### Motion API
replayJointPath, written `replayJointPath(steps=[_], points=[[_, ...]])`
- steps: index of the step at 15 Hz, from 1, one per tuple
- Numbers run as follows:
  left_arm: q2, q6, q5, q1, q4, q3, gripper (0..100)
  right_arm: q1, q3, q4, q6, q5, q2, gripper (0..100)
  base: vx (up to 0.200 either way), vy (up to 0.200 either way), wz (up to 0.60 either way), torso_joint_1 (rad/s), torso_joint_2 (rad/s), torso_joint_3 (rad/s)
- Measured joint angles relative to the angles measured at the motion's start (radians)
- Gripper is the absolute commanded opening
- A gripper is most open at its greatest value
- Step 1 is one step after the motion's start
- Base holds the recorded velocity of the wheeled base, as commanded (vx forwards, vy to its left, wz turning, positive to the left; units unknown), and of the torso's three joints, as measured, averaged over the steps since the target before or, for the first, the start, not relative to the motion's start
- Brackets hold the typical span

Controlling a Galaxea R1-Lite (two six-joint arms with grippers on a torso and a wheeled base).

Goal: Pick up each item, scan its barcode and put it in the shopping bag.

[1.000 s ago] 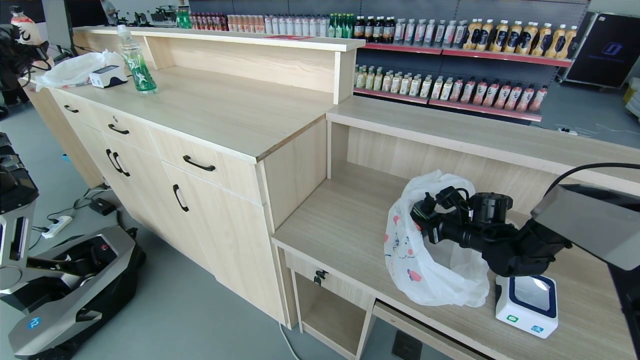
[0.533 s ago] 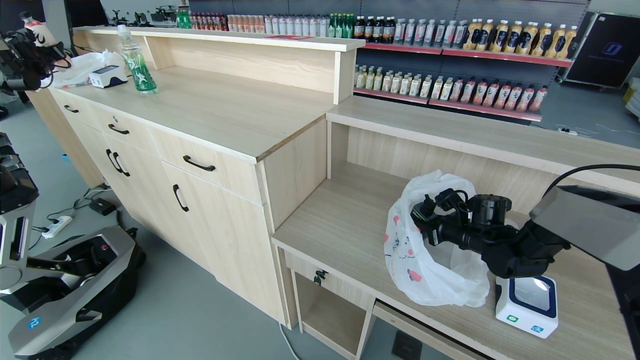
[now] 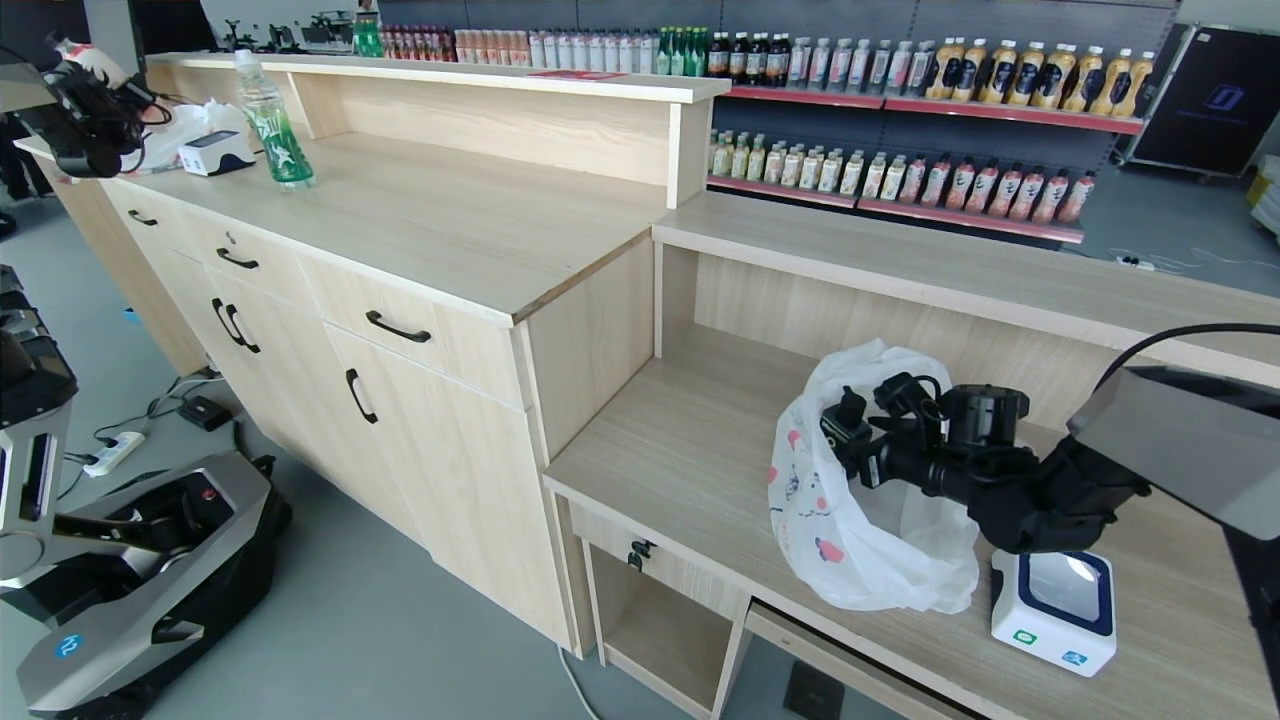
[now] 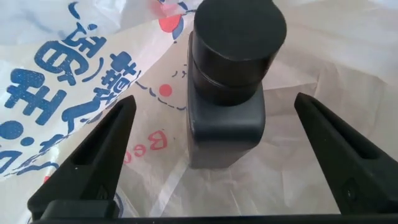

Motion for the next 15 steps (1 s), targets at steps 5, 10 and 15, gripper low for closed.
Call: replayJointPath(steps=[5,10,15], points=[[0.000,0.000,0.000,-0.001,0.000,0.000,100,0.009,0.108,0.199,-0.031,-0.003,-0.281,100,0.000,0.000,0.00,0.000,0.00,0.000],[0.000,0.000,0.000,0.000,0.000,0.000,100,-0.041,0.293,0.414,-0.166,-0.003,-0.739,100,0.000,0.000,-0.24,-0.003,0.00,-0.001],[0.000,0.000,0.000,0.000,0.000,0.000,100,-0.101,0.249,0.777,-0.195,-0.077,-1.110,100,0.000,0.000,-0.60,0.003,0.00,0.006]])
